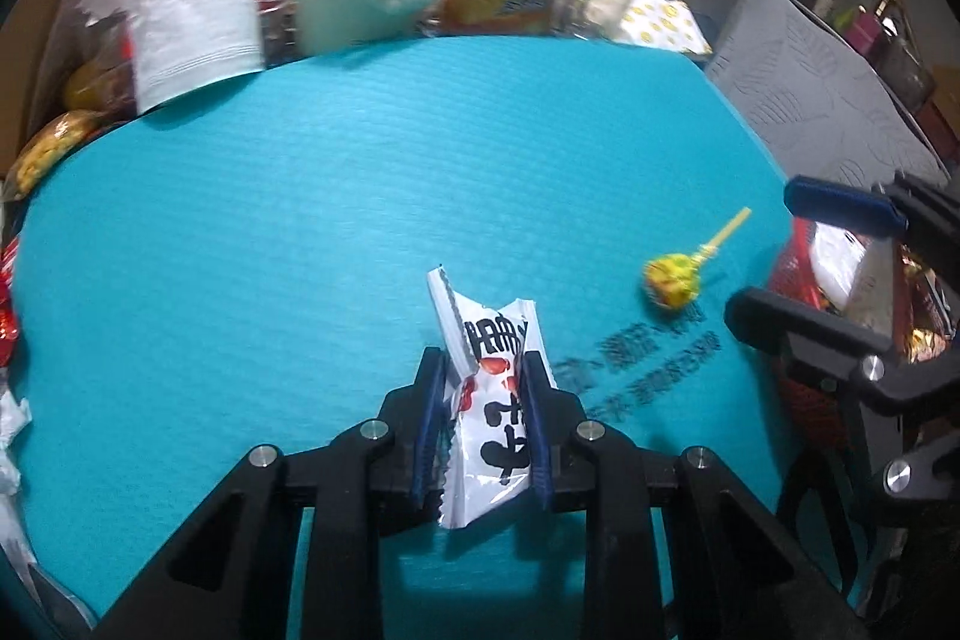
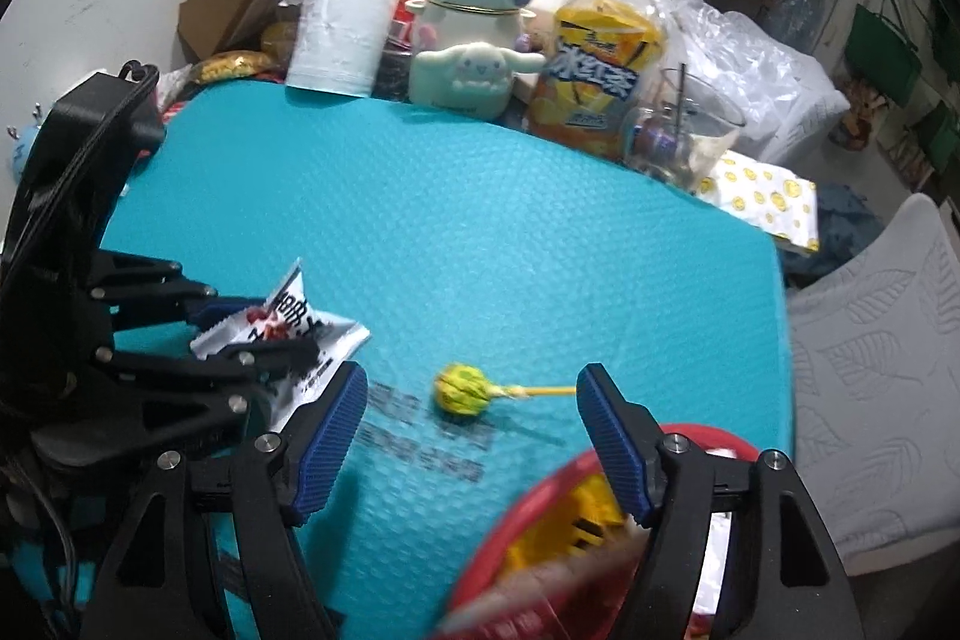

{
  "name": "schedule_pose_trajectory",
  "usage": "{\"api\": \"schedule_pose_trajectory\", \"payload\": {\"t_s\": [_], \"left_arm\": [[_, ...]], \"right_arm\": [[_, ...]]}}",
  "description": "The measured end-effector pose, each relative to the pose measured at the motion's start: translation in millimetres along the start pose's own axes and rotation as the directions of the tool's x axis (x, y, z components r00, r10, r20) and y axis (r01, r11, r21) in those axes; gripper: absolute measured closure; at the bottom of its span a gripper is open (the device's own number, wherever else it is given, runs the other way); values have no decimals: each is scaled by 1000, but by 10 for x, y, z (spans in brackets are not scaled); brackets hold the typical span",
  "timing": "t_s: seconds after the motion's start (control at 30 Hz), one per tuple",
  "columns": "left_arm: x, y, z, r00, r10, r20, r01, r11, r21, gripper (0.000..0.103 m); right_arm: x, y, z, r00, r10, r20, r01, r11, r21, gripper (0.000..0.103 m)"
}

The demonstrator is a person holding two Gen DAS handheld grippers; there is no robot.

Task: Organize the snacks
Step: 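Grasp the white printed packet with the left tool while the right tool grasps the yellow lollipop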

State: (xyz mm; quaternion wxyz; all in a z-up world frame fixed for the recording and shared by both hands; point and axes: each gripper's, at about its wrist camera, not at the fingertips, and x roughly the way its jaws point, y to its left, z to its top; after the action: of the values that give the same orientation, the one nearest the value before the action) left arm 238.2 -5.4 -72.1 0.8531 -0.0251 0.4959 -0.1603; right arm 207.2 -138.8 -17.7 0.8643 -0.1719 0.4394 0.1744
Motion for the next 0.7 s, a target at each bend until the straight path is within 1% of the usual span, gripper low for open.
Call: {"api": "schedule_pose_trajectory", "payload": {"t_s": [0.13,0.23,0.27,0.37,0.4,0.5,0.6,0.63,0.7], "left_arm": [[-77,177,4,1000,11,18,-11,1000,-25,79],[-118,259,17,999,11,30,-10,999,-34,79],[-130,273,19,999,10,34,-9,999,-36,79],[-154,331,12,999,5,40,-3,999,-47,79],[-160,350,10,999,3,41,-1,999,-49,79],[-178,399,-22,999,9,41,-7,999,-49,79],[-189,444,-48,999,11,41,-9,999,-54,79],[-191,460,-50,999,9,41,-7,998,-57,79],[-192,489,-53,999,4,43,-1,998,-64,79]], "right_arm": [[49,109,82,1000,-9,14,9,1000,-15,30],[111,189,116,1000,28,10,-28,1000,-3,31],[114,204,118,999,29,17,-29,1000,3,31],[103,248,111,998,37,47,-39,999,36,36],[96,253,90,997,37,65,-42,997,69,37],[97,277,-12,994,20,111,-36,988,149,39],[136,300,-139,991,-14,131,-17,971,236,40],[143,310,-166,991,-27,134,-9,967,255,43],[141,340,-209,988,-57,147,13,959,283,43]]}}
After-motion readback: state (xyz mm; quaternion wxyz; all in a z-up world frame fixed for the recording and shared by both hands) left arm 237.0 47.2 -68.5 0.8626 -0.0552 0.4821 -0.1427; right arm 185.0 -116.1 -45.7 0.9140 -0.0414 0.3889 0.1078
